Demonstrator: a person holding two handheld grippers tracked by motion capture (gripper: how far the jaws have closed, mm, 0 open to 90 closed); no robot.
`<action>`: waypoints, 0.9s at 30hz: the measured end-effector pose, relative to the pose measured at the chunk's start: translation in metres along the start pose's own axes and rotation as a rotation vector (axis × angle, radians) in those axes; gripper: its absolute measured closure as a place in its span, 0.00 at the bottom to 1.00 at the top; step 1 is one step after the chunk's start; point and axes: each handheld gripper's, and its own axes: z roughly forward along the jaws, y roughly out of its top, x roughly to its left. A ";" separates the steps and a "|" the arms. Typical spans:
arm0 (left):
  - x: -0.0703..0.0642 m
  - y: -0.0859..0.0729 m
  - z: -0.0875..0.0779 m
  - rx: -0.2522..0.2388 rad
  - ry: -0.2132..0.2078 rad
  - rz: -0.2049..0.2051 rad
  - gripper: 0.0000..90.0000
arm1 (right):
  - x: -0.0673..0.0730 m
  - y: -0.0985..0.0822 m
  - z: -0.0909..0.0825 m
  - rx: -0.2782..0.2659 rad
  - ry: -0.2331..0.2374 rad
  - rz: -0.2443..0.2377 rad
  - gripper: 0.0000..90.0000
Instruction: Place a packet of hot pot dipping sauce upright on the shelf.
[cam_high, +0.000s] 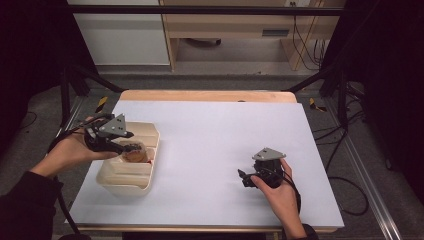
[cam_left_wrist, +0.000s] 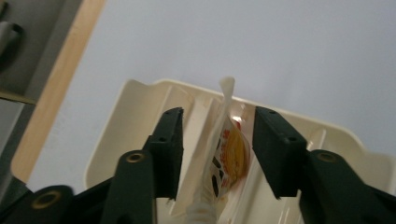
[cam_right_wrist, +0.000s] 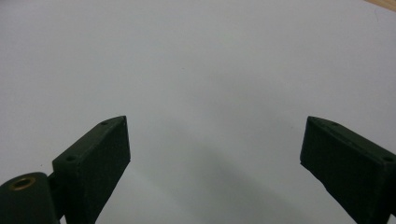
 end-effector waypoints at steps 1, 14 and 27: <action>-0.002 0.003 -0.002 -0.025 0.015 -0.012 0.54 | 0.000 0.000 0.000 0.000 0.001 0.001 0.10; -0.085 0.057 0.036 -0.220 0.034 -0.108 0.15 | -0.001 0.000 -0.001 -0.005 -0.006 0.005 0.10; -0.129 0.070 0.126 -0.263 -0.052 -0.242 0.13 | -0.001 0.000 -0.003 -0.012 0.005 -0.001 0.10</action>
